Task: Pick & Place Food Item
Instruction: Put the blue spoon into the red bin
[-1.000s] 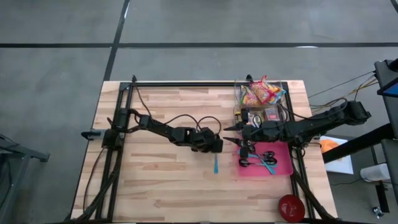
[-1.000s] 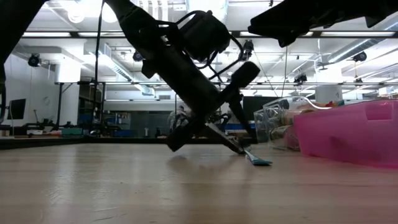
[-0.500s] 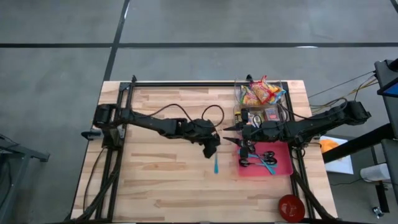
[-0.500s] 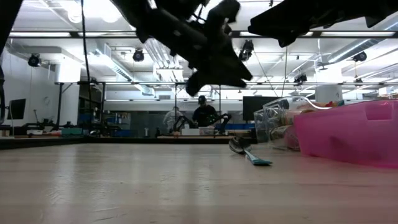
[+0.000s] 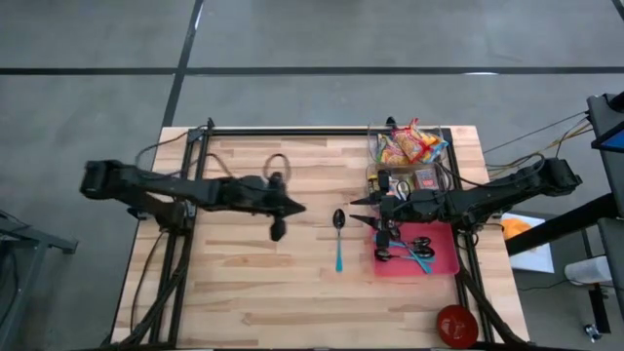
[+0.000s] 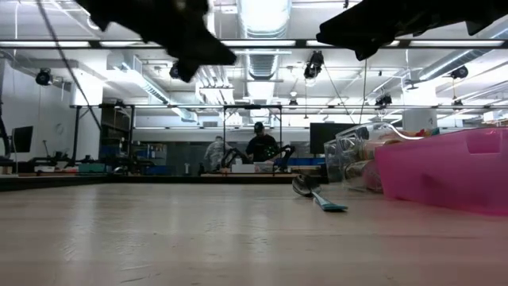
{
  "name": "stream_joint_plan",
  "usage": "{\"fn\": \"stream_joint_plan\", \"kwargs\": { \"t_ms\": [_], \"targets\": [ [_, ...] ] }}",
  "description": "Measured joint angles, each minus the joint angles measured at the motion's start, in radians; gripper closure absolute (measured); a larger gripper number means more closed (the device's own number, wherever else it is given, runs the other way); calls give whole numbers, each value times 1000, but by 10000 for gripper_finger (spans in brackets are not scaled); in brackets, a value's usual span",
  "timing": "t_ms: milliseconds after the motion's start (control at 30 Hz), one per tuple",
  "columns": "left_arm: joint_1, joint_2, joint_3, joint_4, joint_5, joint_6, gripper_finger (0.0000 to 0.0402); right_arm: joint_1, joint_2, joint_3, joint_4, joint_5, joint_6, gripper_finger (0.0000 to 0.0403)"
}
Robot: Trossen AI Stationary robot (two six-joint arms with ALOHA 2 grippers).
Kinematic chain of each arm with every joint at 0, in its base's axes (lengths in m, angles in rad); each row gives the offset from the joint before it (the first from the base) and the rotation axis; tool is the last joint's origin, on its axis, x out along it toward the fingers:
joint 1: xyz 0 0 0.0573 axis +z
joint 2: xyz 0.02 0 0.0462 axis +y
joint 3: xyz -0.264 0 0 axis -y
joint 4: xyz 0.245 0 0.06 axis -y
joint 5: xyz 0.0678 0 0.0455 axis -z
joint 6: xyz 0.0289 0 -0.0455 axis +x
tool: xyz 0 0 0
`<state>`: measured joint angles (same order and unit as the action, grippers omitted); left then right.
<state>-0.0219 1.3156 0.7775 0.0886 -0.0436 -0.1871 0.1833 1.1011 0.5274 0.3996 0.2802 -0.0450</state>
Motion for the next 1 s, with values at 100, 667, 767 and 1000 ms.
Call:
{"fn": "stream_joint_plan", "kwargs": {
  "t_ms": [100,667,767,1000],
  "targets": [
    [-1,-153,-95,-2,2,5,401,0,0,0,-1,0,0,247],
    [-1,-974,-585,-5,17,162,401,0,0,0,0,0,0,247],
    [-1,-1096,-653,-6,17,161,401,0,0,0,-1,0,0,247],
    [-2,-1317,-758,-52,17,161,401,0,0,0,0,0,0,247]
  ]
}}
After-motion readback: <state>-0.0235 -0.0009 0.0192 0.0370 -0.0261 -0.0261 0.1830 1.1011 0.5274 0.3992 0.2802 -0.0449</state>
